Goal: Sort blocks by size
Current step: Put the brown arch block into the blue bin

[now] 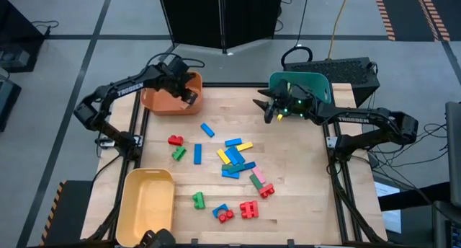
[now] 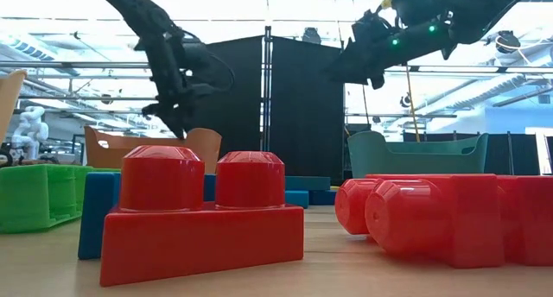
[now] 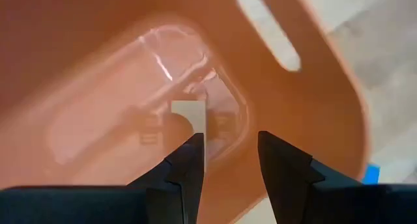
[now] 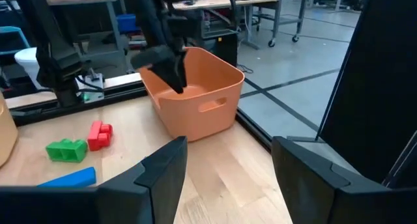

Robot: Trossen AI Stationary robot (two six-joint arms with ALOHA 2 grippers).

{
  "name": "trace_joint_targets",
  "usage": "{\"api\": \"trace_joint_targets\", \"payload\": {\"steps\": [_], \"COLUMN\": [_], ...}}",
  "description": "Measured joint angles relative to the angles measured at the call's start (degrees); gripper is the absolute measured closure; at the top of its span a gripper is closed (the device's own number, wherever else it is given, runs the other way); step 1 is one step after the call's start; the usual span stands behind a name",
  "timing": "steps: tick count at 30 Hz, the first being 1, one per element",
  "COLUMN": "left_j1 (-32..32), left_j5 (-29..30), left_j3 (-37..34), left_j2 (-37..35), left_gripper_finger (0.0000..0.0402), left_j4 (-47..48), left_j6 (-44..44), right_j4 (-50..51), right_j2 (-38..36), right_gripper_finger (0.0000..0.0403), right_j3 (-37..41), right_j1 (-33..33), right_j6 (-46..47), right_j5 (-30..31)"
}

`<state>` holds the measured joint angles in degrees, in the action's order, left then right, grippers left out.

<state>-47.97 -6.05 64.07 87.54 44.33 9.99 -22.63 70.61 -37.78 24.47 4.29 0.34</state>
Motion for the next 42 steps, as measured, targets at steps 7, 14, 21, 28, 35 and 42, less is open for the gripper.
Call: {"api": "trace_joint_targets", "payload": {"steps": [7, 14, 21, 28, 35, 42], "left_j1": [0.93, 1.22, 2.61, 8.01, 9.46, 8.58], "left_j5": [-0.47, 0.15, 0.12, 9.19, 9.65, 10.81], "left_j3": [-0.02, 0.00, 0.00, 0.07, 0.04, 0.04], "left_j2": [6.61, 6.87, 2.25, 0.13, 5.19, 7.52], "left_gripper_finger": [0.0261, 0.0261, 0.0261, 0.0261, 0.0261, 0.0261], "left_j4": [-0.36, -0.76, 1.24, -2.36, -1.99, -1.75], "left_j6": [4.20, 6.55, 15.74, 28.72, 44.33, 55.54], "right_j4": [1.94, 2.43, 2.40, 2.60, 4.52, 7.06], "right_j2": [0.00, 0.00, 0.00, 0.00, 0.00, 0.00], "right_gripper_finger": [0.0193, 0.0193, 0.0193, 0.0193, 0.0193, 0.0193], "right_j3": [0.00, 0.00, 0.00, 0.00, 0.01, 0.02], "right_j1": [0.00, 0.00, 0.03, 0.17, 0.17, 0.17], "right_j6": [-0.89, -1.73, -2.68, -5.75, -11.29, -15.70], "right_j5": [-0.11, -0.31, -0.38, -0.71, -0.70, -0.68]}}
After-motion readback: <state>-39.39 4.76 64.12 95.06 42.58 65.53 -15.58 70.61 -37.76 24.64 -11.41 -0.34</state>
